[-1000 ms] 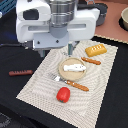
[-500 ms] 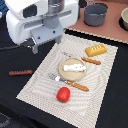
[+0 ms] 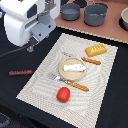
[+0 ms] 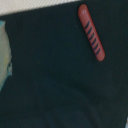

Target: Interact with the objects in diverse but meaningful ways.

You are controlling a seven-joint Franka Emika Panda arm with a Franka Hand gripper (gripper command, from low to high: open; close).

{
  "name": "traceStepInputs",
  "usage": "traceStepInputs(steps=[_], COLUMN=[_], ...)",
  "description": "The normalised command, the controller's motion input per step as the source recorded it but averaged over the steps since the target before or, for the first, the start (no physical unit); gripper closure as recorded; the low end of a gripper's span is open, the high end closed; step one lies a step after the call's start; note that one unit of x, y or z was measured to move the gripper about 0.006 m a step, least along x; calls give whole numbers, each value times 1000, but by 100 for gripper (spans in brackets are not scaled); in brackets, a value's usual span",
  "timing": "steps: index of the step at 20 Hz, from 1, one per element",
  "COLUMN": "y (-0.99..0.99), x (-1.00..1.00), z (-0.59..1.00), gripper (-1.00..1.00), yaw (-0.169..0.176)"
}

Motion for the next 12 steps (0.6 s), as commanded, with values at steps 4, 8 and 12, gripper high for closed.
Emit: traceStepInputs(steps=[4, 8, 12], y=[-306, -402, -397], x=[-762, -678, -691], z=[-416, -474, -486], gripper=[-100, -100, -100], yaw=[70, 66, 65])
